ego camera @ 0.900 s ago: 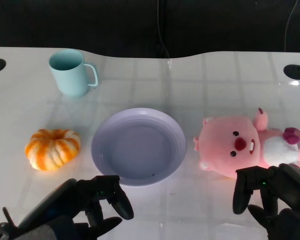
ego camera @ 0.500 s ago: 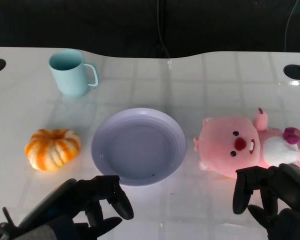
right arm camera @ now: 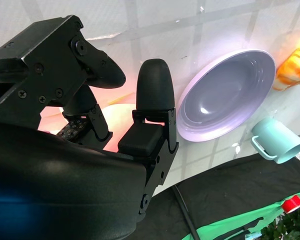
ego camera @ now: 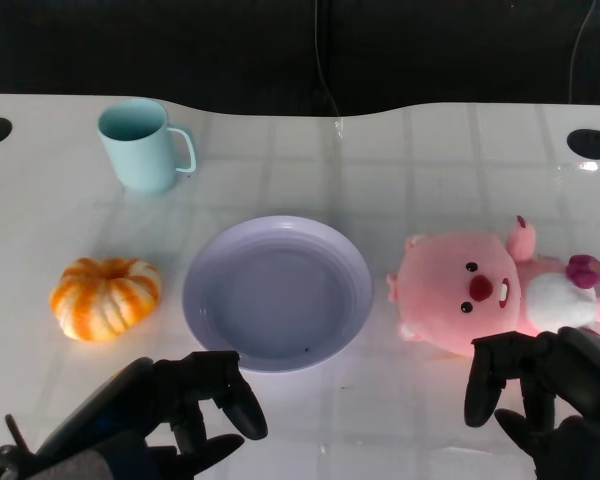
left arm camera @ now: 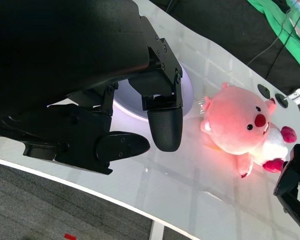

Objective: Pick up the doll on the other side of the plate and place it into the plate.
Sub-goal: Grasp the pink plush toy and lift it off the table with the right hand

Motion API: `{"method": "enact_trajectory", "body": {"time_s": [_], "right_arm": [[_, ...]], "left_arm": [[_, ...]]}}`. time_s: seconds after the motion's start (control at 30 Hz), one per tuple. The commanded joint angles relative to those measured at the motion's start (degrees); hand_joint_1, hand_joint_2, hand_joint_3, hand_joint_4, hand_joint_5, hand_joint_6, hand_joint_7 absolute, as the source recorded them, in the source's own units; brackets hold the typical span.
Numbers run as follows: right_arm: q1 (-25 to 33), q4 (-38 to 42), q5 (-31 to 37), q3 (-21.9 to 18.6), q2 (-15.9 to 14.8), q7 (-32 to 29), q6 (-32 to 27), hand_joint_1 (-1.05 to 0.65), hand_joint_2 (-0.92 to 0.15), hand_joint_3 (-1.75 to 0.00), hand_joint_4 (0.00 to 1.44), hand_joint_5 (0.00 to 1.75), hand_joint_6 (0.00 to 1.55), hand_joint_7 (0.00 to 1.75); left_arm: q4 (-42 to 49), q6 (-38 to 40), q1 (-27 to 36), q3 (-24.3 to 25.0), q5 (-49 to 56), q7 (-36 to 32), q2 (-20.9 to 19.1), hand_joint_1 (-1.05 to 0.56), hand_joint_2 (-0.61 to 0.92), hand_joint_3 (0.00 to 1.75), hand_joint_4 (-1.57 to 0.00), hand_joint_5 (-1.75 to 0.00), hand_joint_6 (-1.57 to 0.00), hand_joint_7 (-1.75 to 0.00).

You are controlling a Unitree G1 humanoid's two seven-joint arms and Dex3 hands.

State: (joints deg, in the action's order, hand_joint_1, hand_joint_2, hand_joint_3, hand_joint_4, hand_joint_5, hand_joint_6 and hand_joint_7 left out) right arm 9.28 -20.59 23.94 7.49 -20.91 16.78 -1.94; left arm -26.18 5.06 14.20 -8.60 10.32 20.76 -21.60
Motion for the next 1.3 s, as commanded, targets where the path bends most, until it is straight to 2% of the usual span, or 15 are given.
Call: {"method": "enact_trajectory", "body": {"time_s": [0.03,0.1,0.17,0.2,0.33,0.4,0.6,0.73,0.83,1.0,1.3], "right_arm": [[0.0,-0.1,-1.0,-1.7,0.6,-2.4,1.2,-0.02,-0.49,-0.93,0.83,1.27,0.81,0.90],[0.1,-0.2,-0.7,-2.3,0.8,-4.1,2.0,-0.07,-0.62,-0.64,0.80,1.09,0.81,0.61],[0.1,0.2,-0.4,-3.0,1.1,-5.9,3.4,-0.10,-0.68,-0.50,0.77,0.98,0.79,0.44],[0.1,0.5,-0.3,-3.2,1.2,-6.8,4.1,-0.13,-0.72,-0.40,0.75,0.85,0.77,0.32],[-0.1,1.1,1.4,-4.3,0.5,-9.5,5.4,-0.22,-0.83,-0.18,0.65,0.58,0.69,0.11],[-0.3,0.8,2.0,-4.9,0.2,-9.9,4.7,-0.29,-0.89,-0.11,0.53,0.46,0.60,0.04],[-1.7,0.5,4.5,-7.0,-1.3,-9.7,3.6,-0.44,-0.90,-0.03,0.31,0.34,0.40,0.00],[-2.0,0.6,5.1,-7.2,-1.8,-9.3,3.6,-0.46,-0.90,-0.01,0.25,0.33,0.37,0.00],[-3.3,-0.5,10.1,-6.4,-3.6,-7.0,-0.3,-0.52,-0.88,0.00,0.18,0.31,0.30,0.00],[-5.7,0.0,15.9,-4.2,-4.1,-3.6,-5.8,-0.57,-0.87,0.00,0.14,0.29,0.26,0.00],[-11.2,6.9,22.8,-0.1,-5.3,-1.8,-10.1,-0.61,-0.89,-0.01,0.11,0.27,0.23,0.00]], "left_arm": [[0.6,-1.3,0.0,0.7,-0.7,0.4,-0.6,-0.12,0.92,0.49,-0.61,-1.63,-0.60,-1.24],[0.6,-1.3,0.1,0.7,-0.4,0.3,-0.7,-0.13,0.92,0.48,-0.60,-1.65,-0.59,-1.25],[0.4,-1.1,0.1,0.6,0.0,0.2,-0.7,-0.13,0.92,0.47,-0.61,-1.64,-0.60,-1.24],[0.4,-1.0,0.2,0.6,0.0,0.2,-0.7,-0.13,0.92,0.47,-0.61,-1.63,-0.60,-1.24],[0.0,-0.6,0.4,0.4,0.3,0.1,-0.6,-0.13,0.92,0.47,-0.61,-1.62,-0.59,-1.23],[0.0,-0.8,0.5,0.4,0.4,0.0,-0.6,-0.13,0.92,0.47,-0.61,-1.61,-0.59,-1.23],[-0.3,-1.3,0.9,0.3,0.4,-0.1,-0.5,-0.12,0.92,0.47,-0.61,-1.61,-0.59,-1.23],[-0.3,-1.4,1.0,0.3,0.4,-0.2,-0.4,-0.12,0.92,0.47,-0.62,-1.61,-0.60,-1.23],[-0.6,-1.1,1.2,0.2,0.2,-0.2,-0.2,-0.12,0.92,0.47,-0.60,-1.60,-0.60,-1.23],[-1.2,-1.3,1.9,0.2,-0.1,-0.1,-0.1,-0.11,0.91,0.48,-0.61,-1.65,-0.59,-1.25],[-2.5,-0.4,2.9,0.0,0.5,-0.3,0.2,-0.09,0.91,0.50,-0.62,-1.66,-0.59,-1.26]]}}
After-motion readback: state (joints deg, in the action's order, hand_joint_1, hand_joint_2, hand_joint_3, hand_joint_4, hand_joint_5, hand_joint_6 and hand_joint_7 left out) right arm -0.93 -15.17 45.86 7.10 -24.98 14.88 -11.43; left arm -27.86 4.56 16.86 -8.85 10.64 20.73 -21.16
